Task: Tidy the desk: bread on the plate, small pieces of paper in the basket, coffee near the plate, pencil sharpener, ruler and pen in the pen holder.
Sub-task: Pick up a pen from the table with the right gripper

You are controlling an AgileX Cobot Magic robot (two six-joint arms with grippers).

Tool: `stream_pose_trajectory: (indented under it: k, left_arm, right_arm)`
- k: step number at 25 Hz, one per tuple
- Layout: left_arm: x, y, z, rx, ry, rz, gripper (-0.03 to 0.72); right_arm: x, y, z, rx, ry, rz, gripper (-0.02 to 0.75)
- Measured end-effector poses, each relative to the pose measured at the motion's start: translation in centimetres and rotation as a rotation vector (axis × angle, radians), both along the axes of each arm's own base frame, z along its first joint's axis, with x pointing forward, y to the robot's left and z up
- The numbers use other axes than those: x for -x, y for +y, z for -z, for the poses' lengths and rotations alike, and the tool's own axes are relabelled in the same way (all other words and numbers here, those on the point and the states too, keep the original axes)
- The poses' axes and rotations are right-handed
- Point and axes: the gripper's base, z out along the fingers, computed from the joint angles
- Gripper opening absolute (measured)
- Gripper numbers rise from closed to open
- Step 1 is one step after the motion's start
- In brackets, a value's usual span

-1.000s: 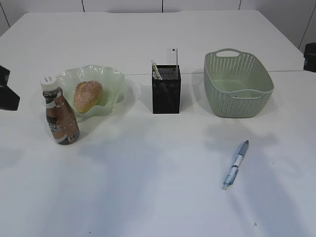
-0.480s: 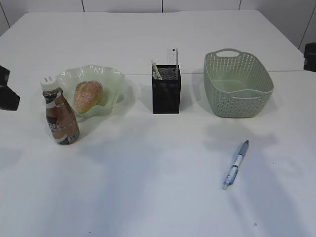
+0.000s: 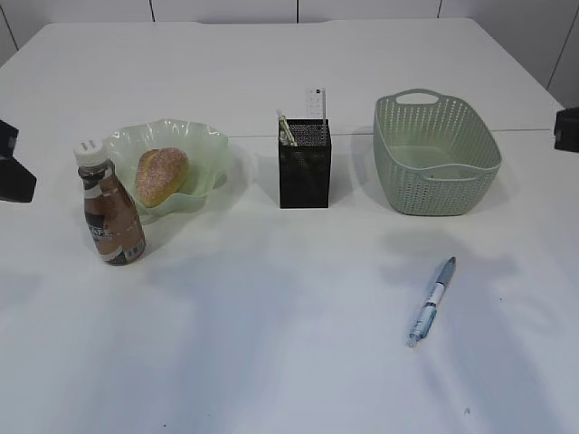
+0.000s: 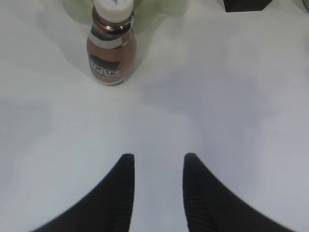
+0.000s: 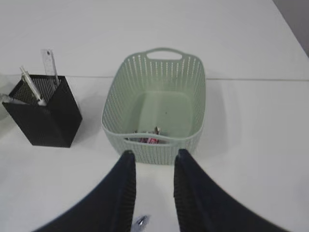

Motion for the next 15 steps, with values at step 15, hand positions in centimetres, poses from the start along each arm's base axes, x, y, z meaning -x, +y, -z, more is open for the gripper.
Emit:
stream_pose_trajectory:
  k: [15]
  left_arm:
    - [0.0, 0.0, 0.0, 0.0, 0.0, 0.0, 0.239]
  right_arm:
    - [3.1, 0.4, -2.9, -0.122, 0.231, 0.007, 0.235]
